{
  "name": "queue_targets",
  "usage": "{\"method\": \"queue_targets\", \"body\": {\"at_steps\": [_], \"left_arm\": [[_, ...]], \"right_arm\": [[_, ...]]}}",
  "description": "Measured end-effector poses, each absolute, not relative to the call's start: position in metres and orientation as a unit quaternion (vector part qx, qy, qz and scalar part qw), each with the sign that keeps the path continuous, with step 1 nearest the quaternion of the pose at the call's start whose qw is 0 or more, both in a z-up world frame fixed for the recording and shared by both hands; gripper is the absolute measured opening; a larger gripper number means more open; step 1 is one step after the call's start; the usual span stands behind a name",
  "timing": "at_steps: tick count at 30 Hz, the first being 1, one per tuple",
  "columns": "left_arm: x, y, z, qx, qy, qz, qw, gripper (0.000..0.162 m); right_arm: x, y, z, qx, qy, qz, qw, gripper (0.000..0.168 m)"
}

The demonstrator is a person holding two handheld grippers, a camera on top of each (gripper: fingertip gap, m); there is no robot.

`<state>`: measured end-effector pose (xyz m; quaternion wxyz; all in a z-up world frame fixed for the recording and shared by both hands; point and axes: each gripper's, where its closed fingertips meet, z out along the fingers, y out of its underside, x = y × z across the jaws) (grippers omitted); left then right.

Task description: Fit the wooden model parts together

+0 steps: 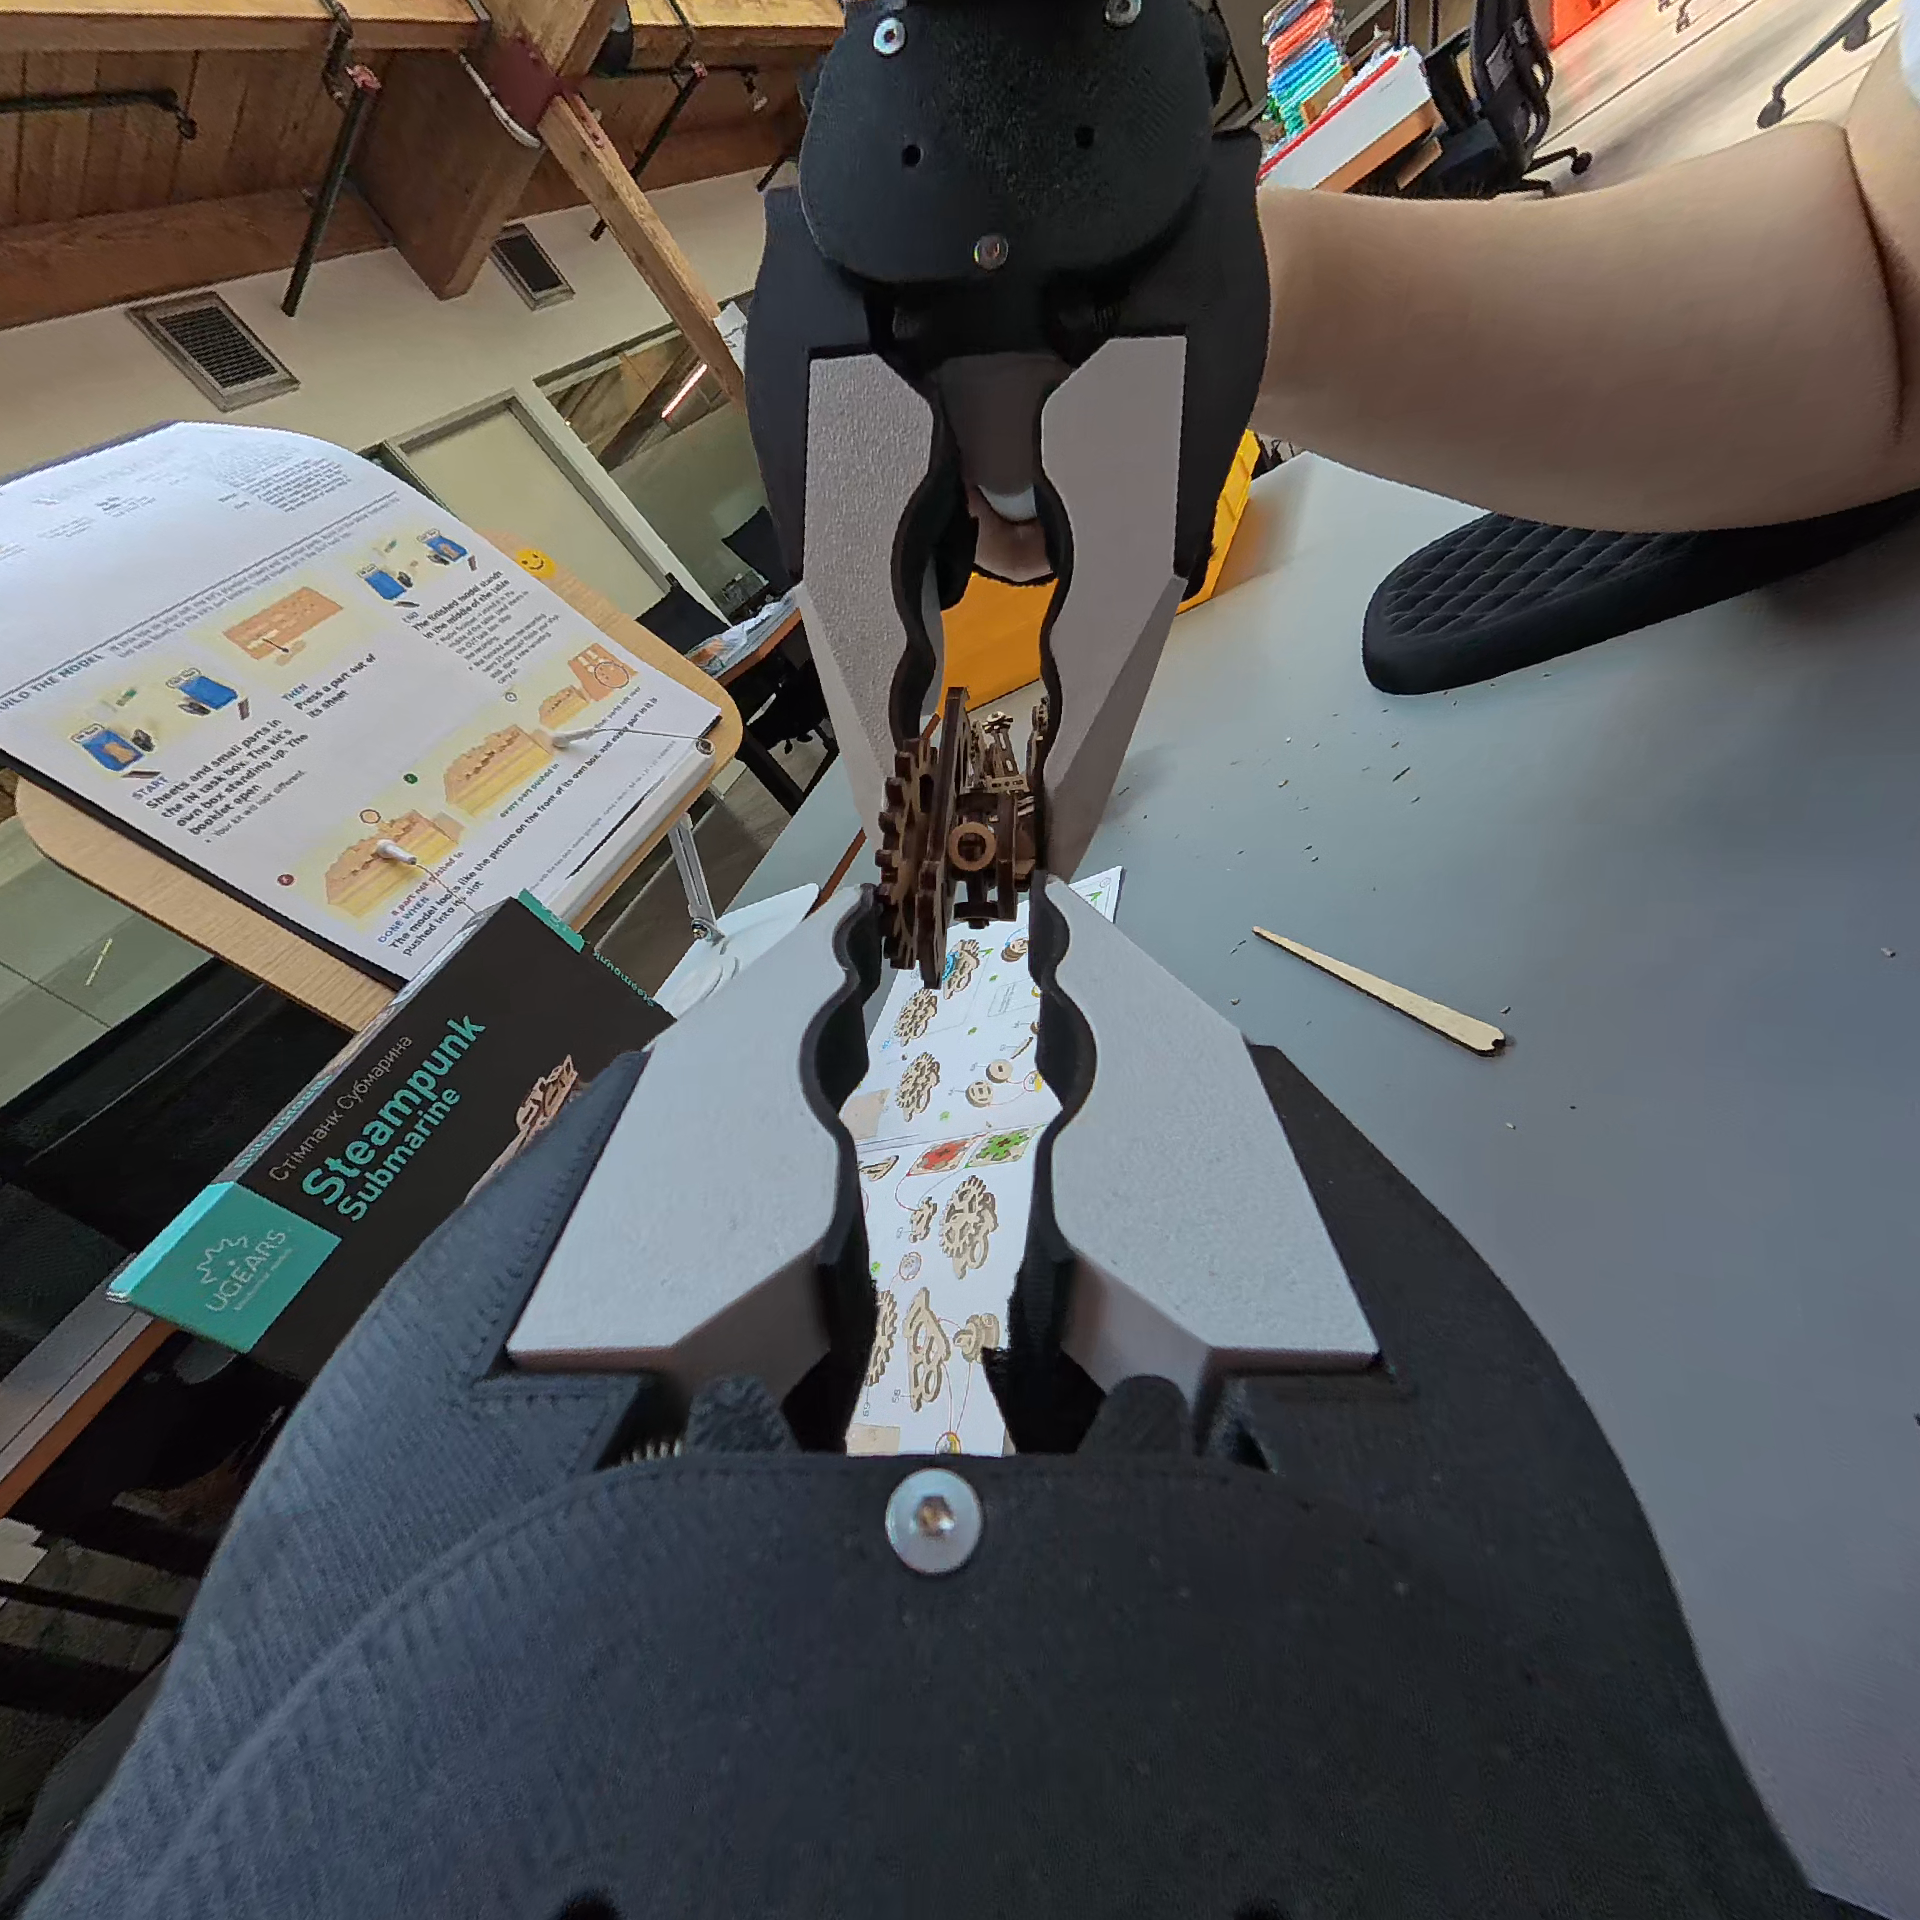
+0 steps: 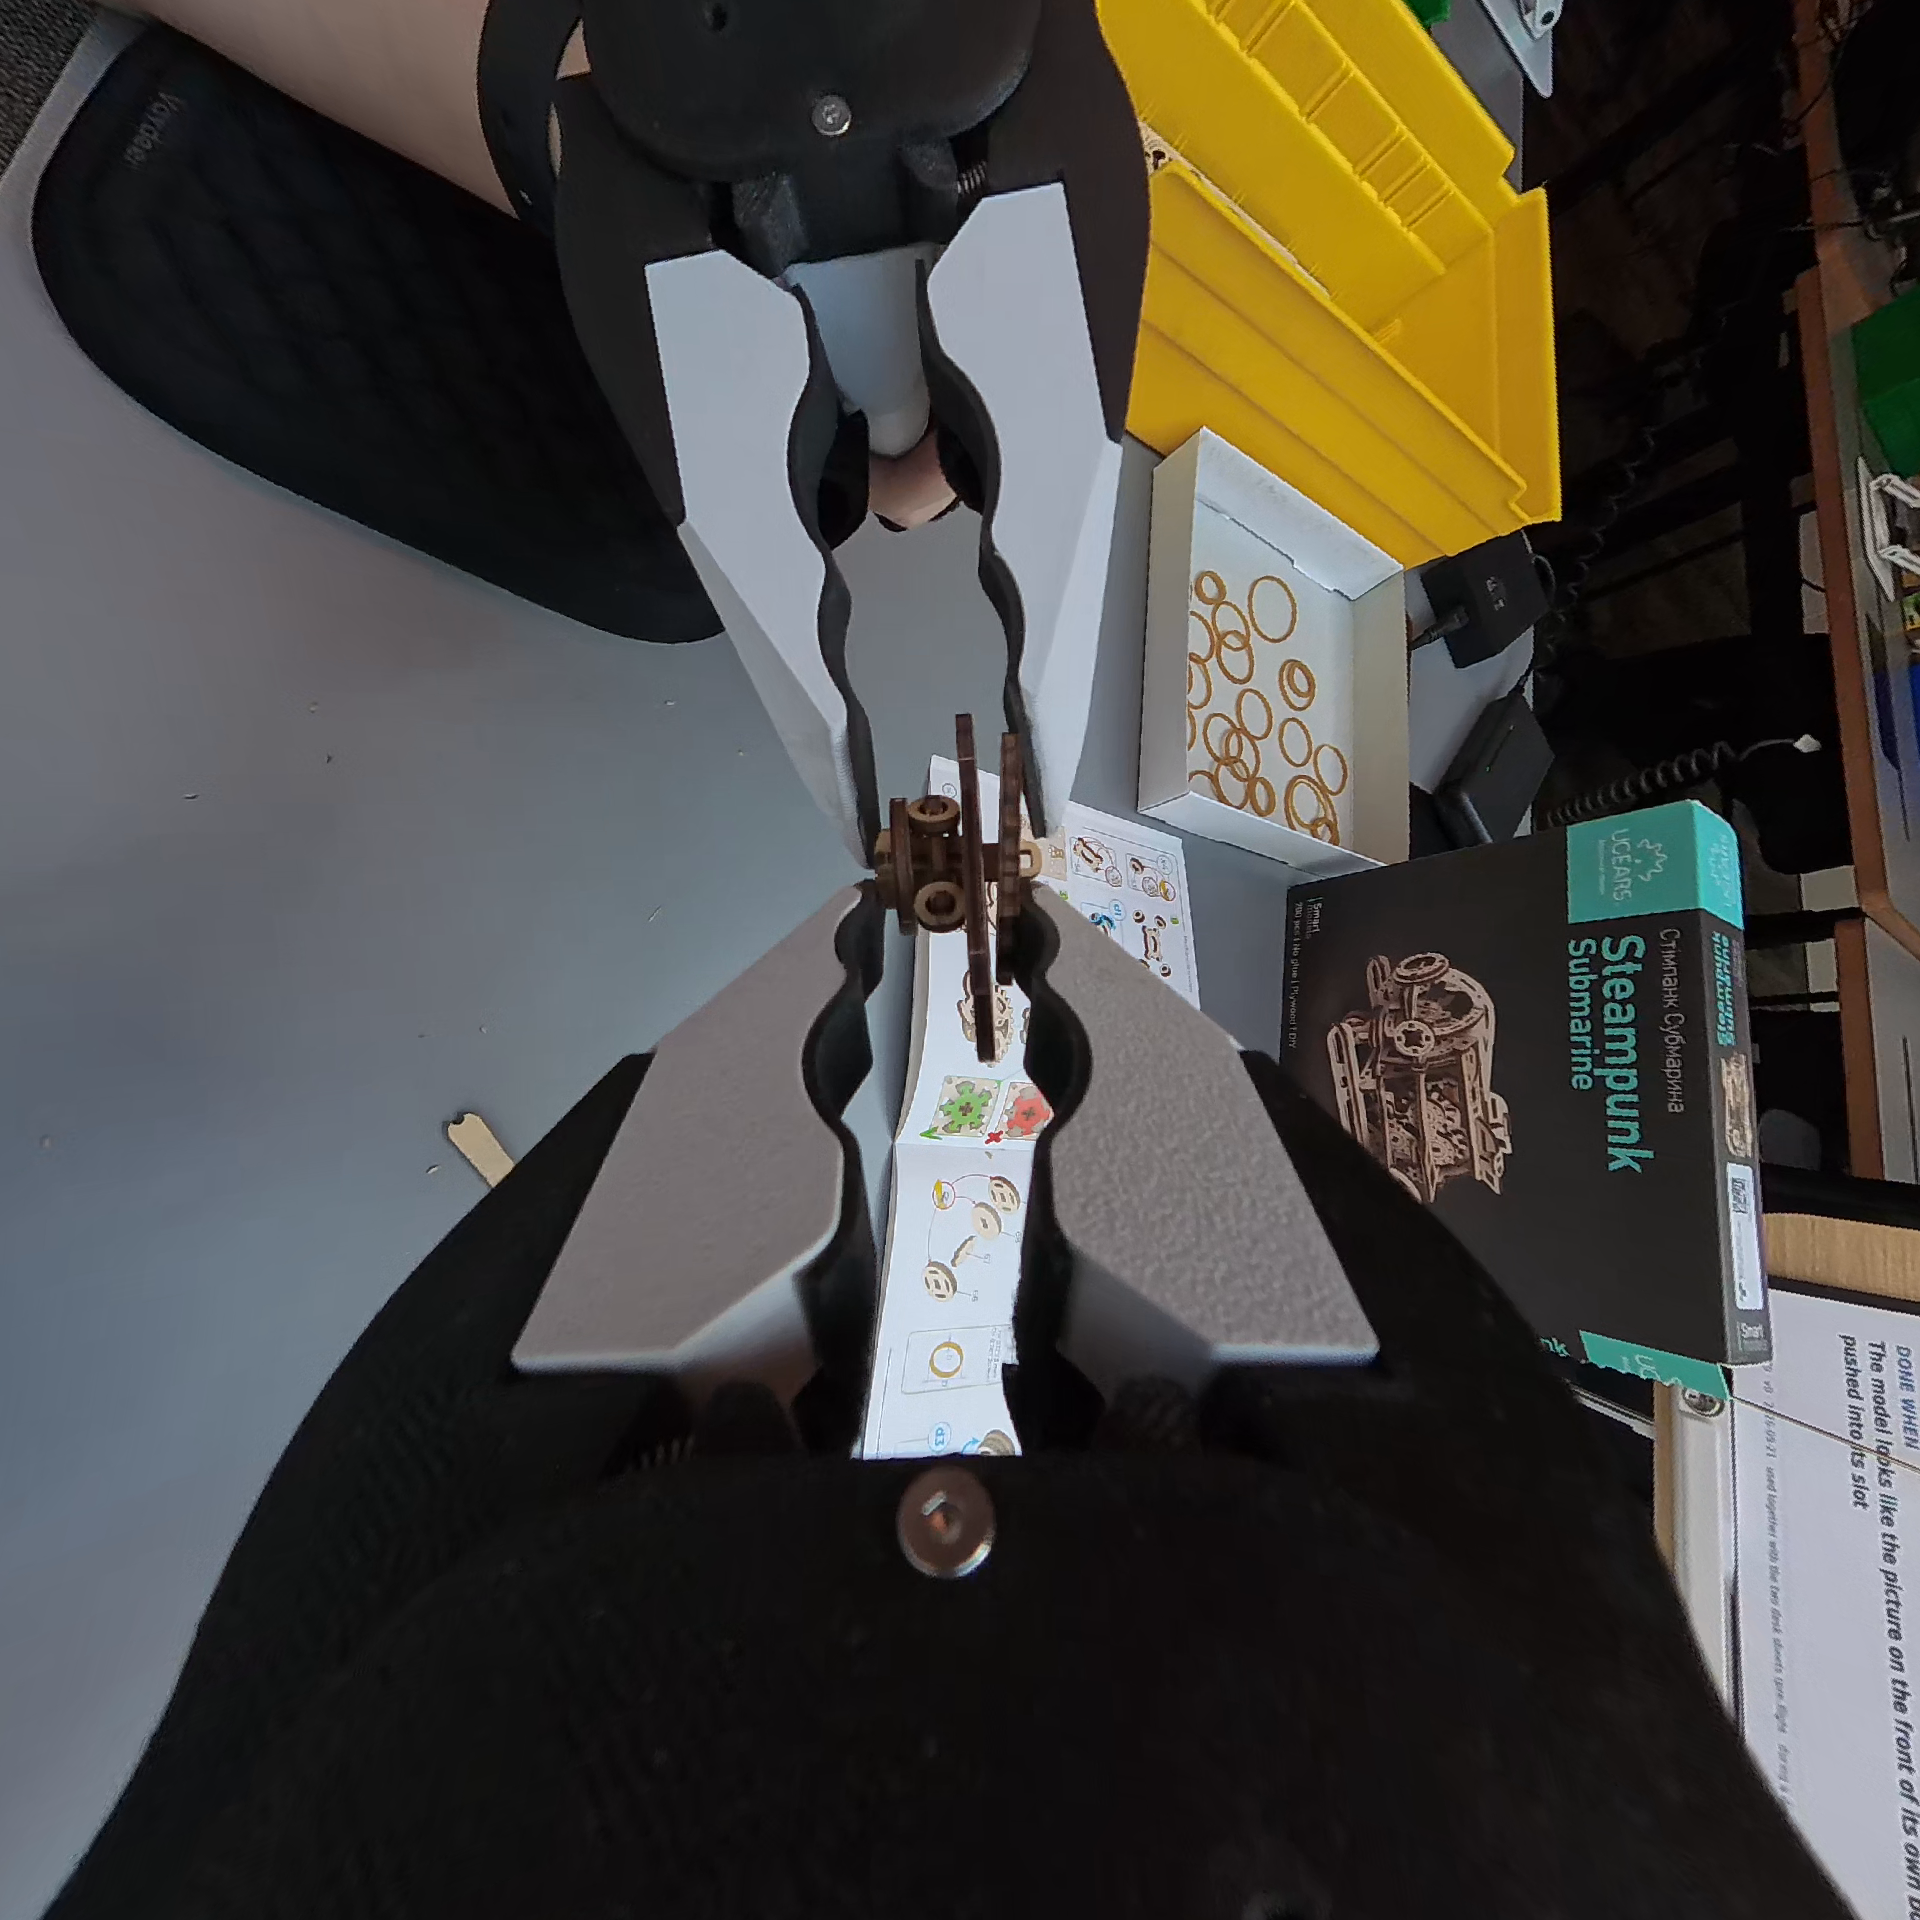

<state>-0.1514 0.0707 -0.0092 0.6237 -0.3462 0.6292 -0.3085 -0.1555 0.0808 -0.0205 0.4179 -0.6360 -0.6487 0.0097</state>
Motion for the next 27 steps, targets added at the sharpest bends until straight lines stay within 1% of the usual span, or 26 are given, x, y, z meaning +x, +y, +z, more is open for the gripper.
{"method": "queue_targets", "body": {"at_steps": [1, 16, 19, 20, 25, 27], "left_arm": [[-0.1515, 0.0707, -0.0086, -0.347, 0.629, -0.309, 0.623, 0.026], [-0.1490, 0.0739, -0.0147, -0.360, 0.635, -0.292, 0.618, 0.022], [-0.1498, 0.0747, -0.0132, -0.361, 0.633, -0.291, 0.620, 0.022], [-0.1505, 0.0750, -0.0121, -0.362, 0.631, -0.293, 0.621, 0.020], [-0.1502, 0.0753, -0.0132, -0.359, 0.633, -0.292, 0.621, 0.020], [-0.1509, 0.0756, -0.0100, -0.354, 0.626, -0.291, 0.631, 0.021]], "right_arm": [[-0.1557, 0.0809, -0.0198, -0.636, -0.648, 0.010, 0.419, 0.023], [-0.1528, 0.0848, -0.0249, -0.641, -0.650, 0.008, 0.409, 0.024], [-0.1537, 0.0857, -0.0230, -0.634, -0.651, 0.000, 0.417, 0.023], [-0.1546, 0.0856, -0.0219, -0.633, -0.651, 0.000, 0.419, 0.020], [-0.1542, 0.0861, -0.0237, -0.640, -0.647, 0.009, 0.414, 0.021], [-0.1551, 0.0868, -0.0202, -0.633, -0.646, 0.005, 0.426, 0.021]]}}
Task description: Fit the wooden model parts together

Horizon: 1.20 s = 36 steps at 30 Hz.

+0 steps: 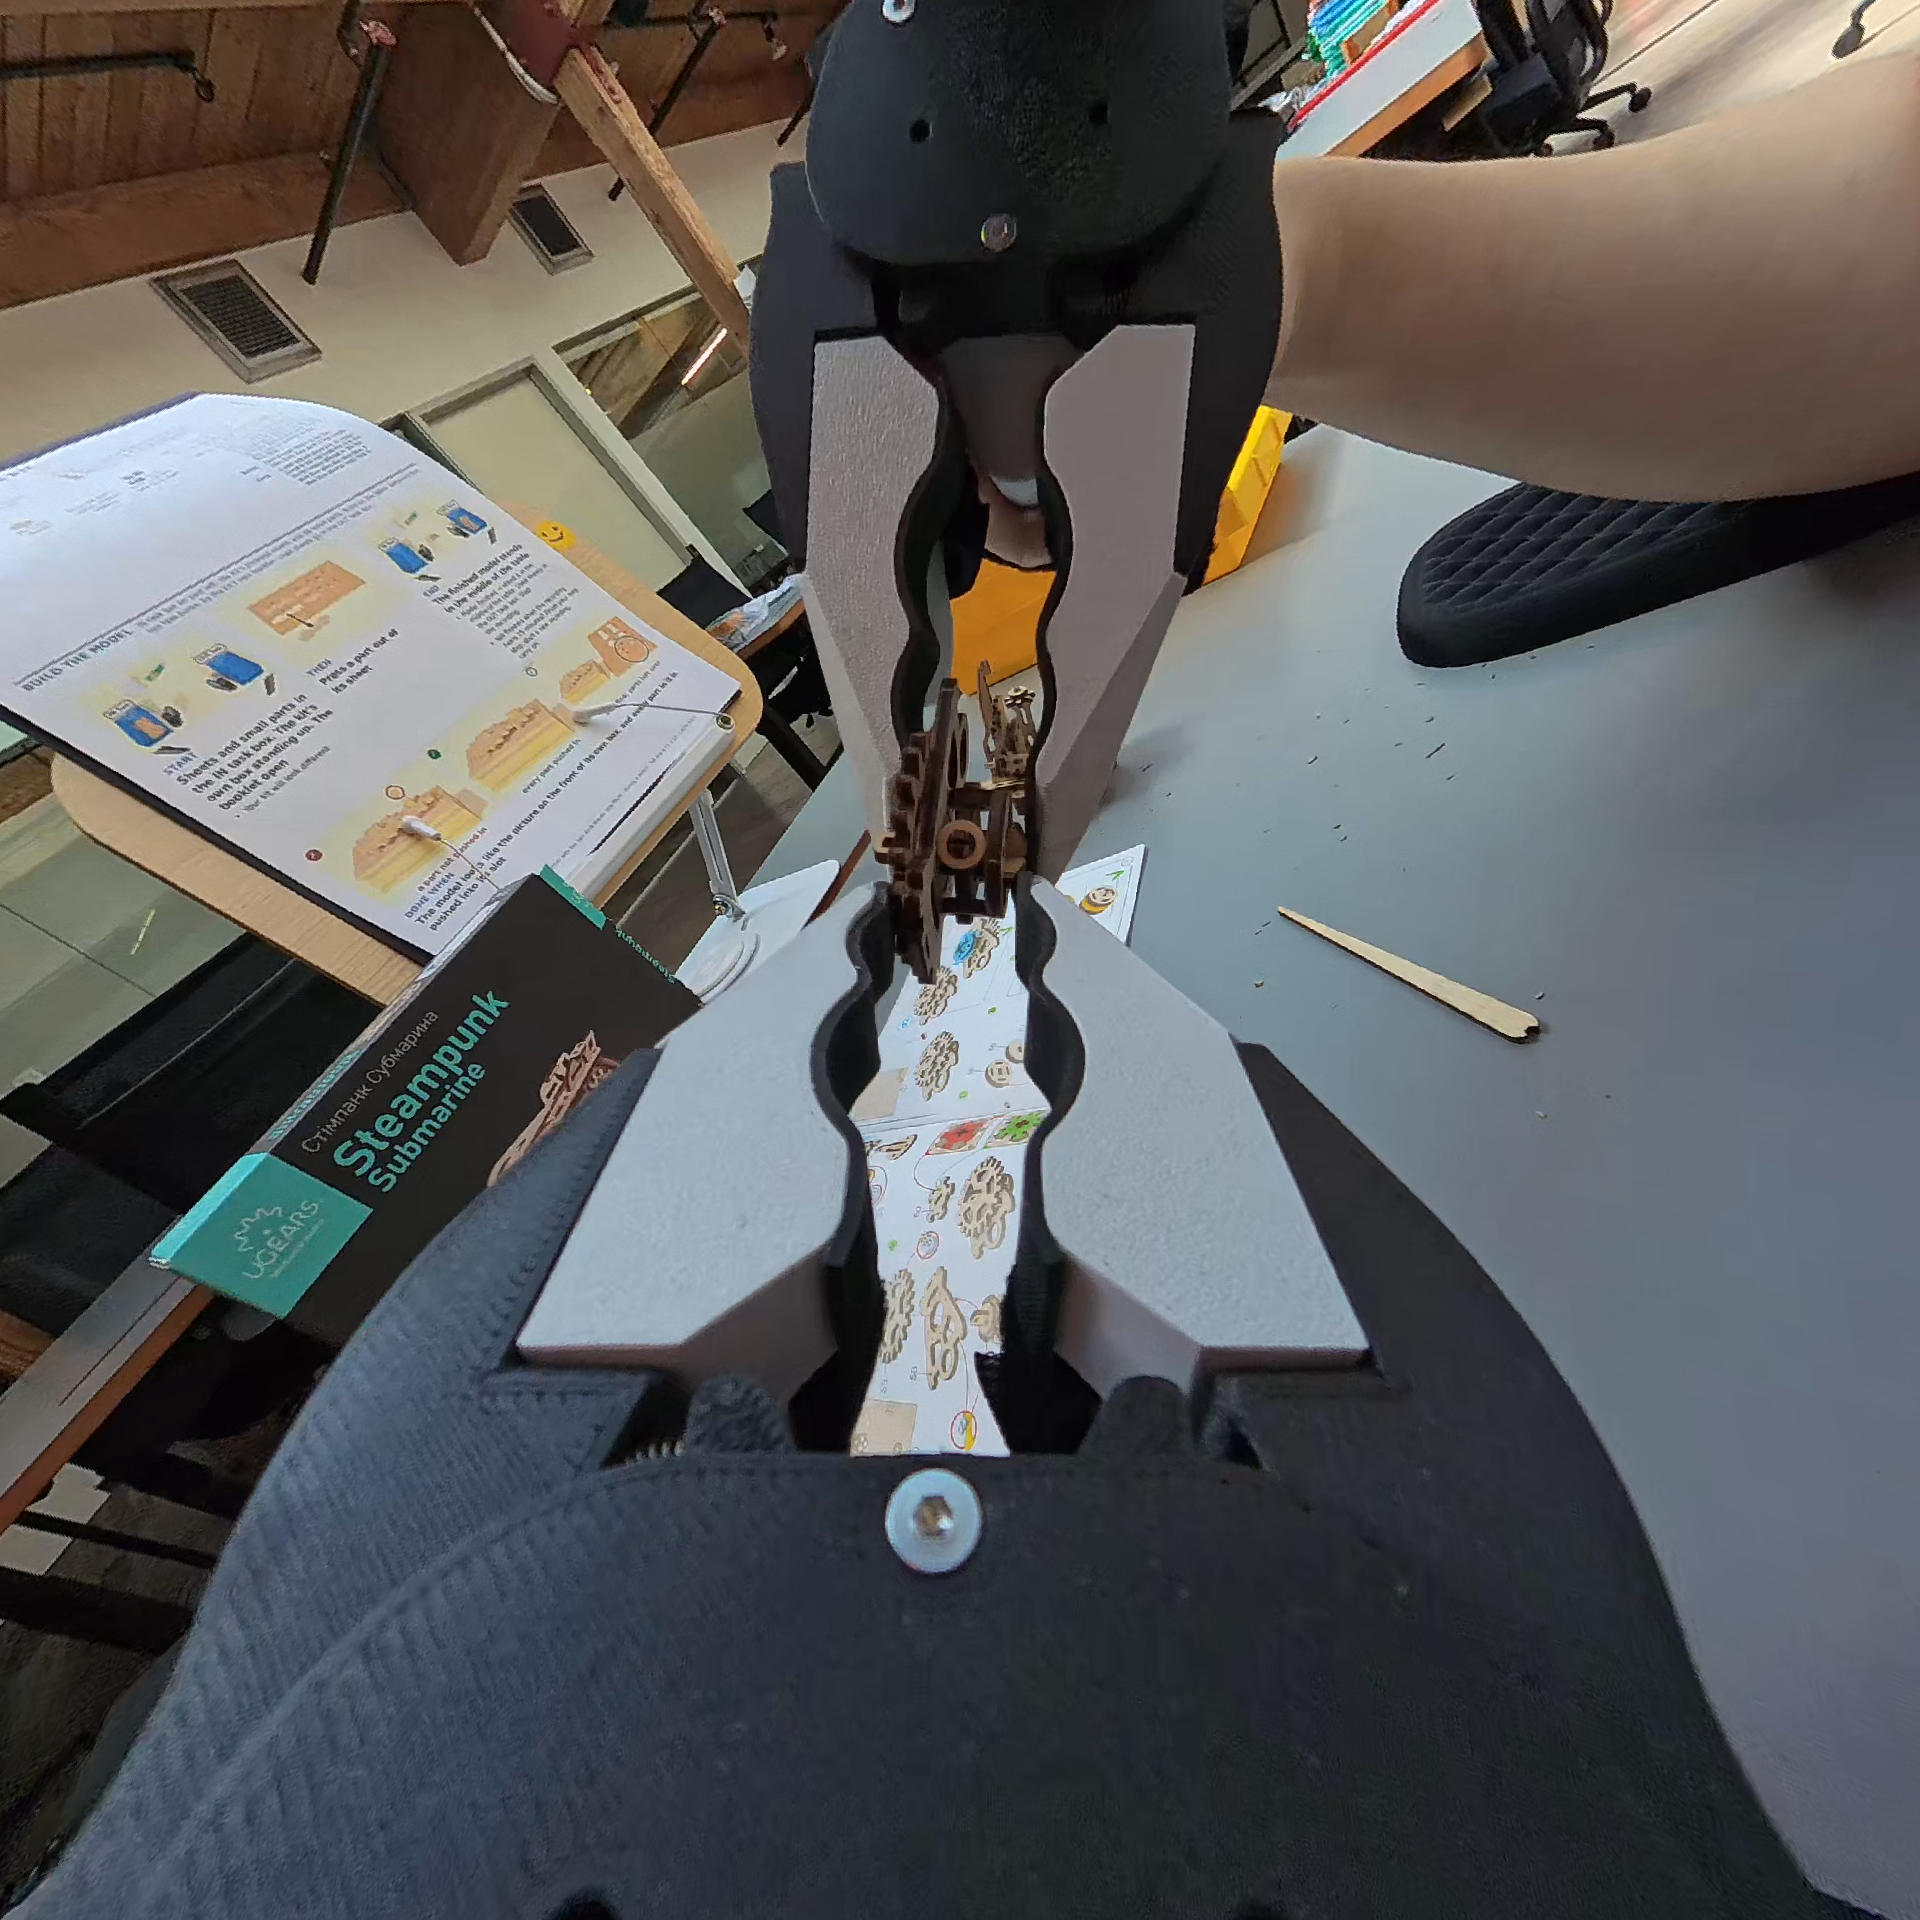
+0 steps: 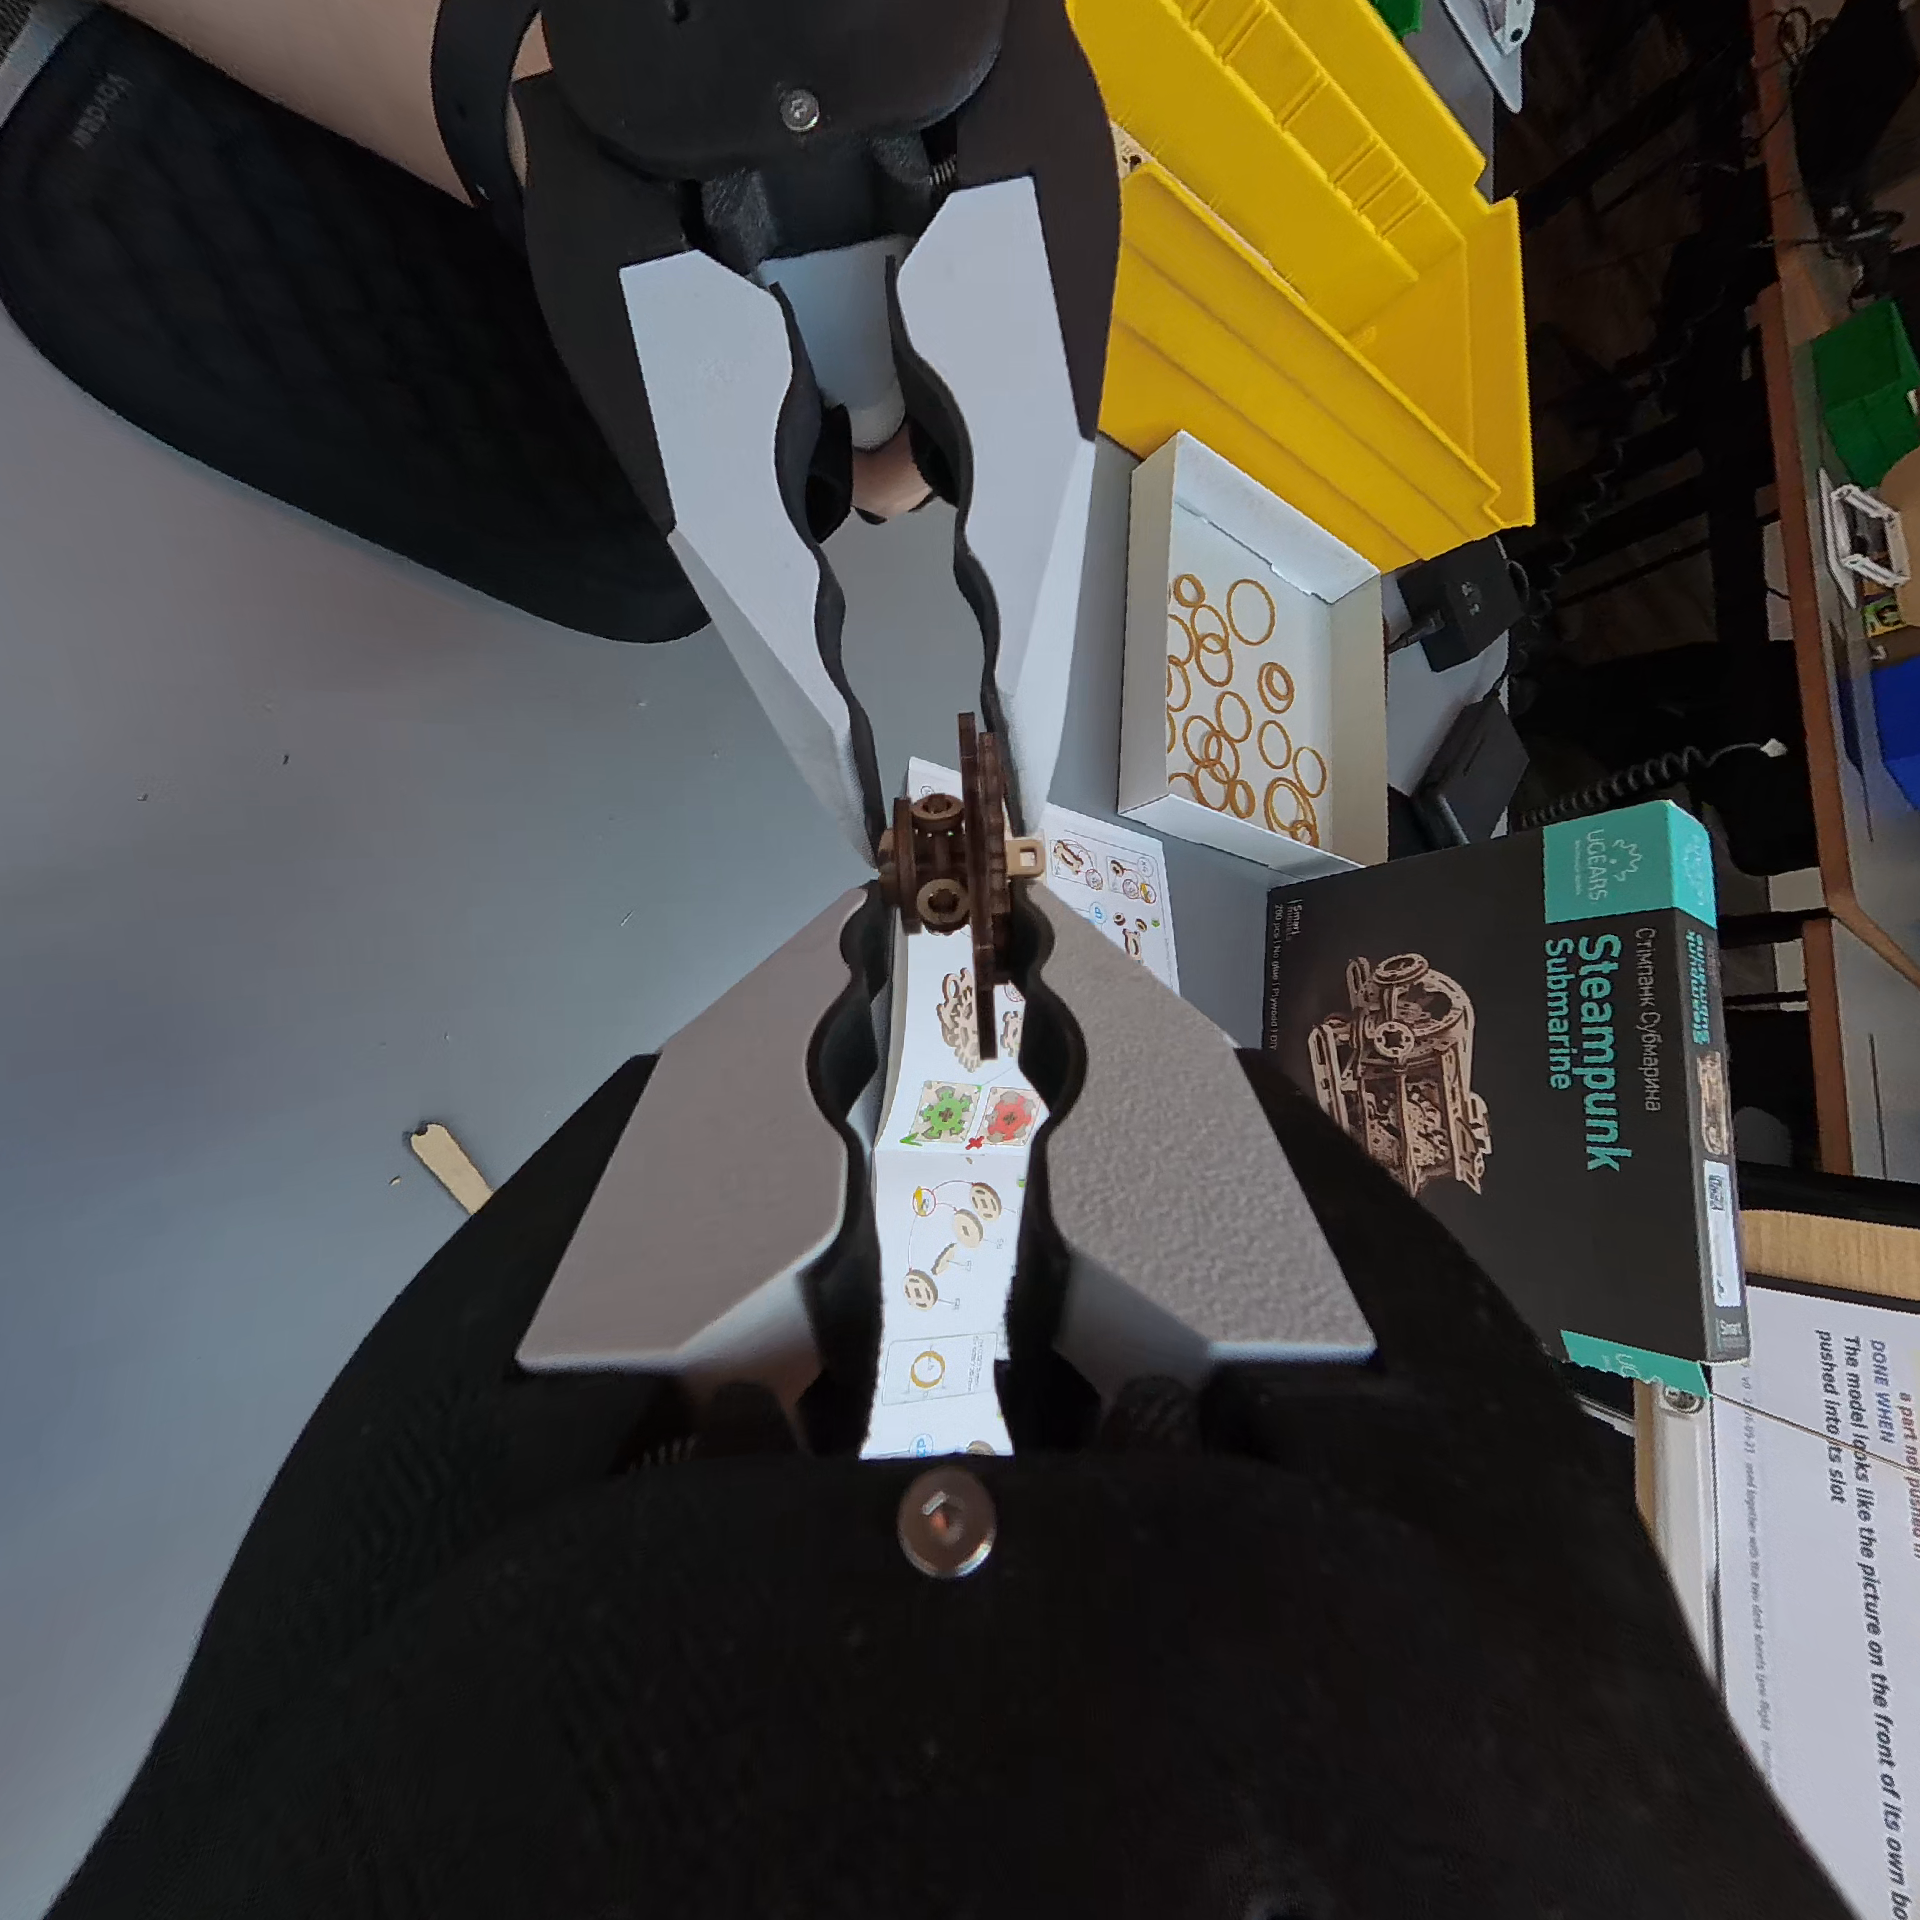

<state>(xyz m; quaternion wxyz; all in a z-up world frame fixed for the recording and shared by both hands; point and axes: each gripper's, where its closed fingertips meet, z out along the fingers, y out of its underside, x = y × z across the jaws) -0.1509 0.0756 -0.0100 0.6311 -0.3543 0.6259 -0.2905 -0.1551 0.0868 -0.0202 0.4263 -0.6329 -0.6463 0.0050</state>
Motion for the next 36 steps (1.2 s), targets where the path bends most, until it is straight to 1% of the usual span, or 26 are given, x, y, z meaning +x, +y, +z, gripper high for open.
{"method": "queue_targets", "body": {"at_steps": [3, 8, 16, 21, 29, 36], "left_arm": [[-0.153, 0.075, -0.004, -0.342, 0.615, -0.281, 0.652, 0.021], [-0.155, 0.075, 0.001, -0.335, 0.604, -0.291, 0.662, 0.021], [-0.159, 0.073, 0.008, -0.315, 0.599, -0.276, 0.683, 0.021], [-0.159, 0.070, 0.006, -0.334, 0.613, -0.301, 0.650, 0.020], [-0.157, 0.073, 0.002, -0.343, 0.607, -0.323, 0.640, 0.020], [-0.155, 0.076, -0.003, -0.360, 0.604, -0.341, 0.624, 0.022]], "right_arm": [[-0.157, 0.087, -0.014, -0.623, -0.645, -0.003, 0.443, 0.023], [-0.160, 0.088, -0.007, -0.597, -0.651, -0.018, 0.468, 0.024], [-0.164, 0.085, 0.002, -0.551, -0.666, -0.055, 0.500, 0.023], [-0.164, 0.082, -0.002, -0.573, -0.663, -0.014, 0.482, 0.021], [-0.163, 0.084, -0.007, -0.606, -0.638, 0.059, 0.471, 0.023], [-0.160, 0.087, -0.013, -0.620, -0.633, 0.063, 0.460, 0.023]]}}
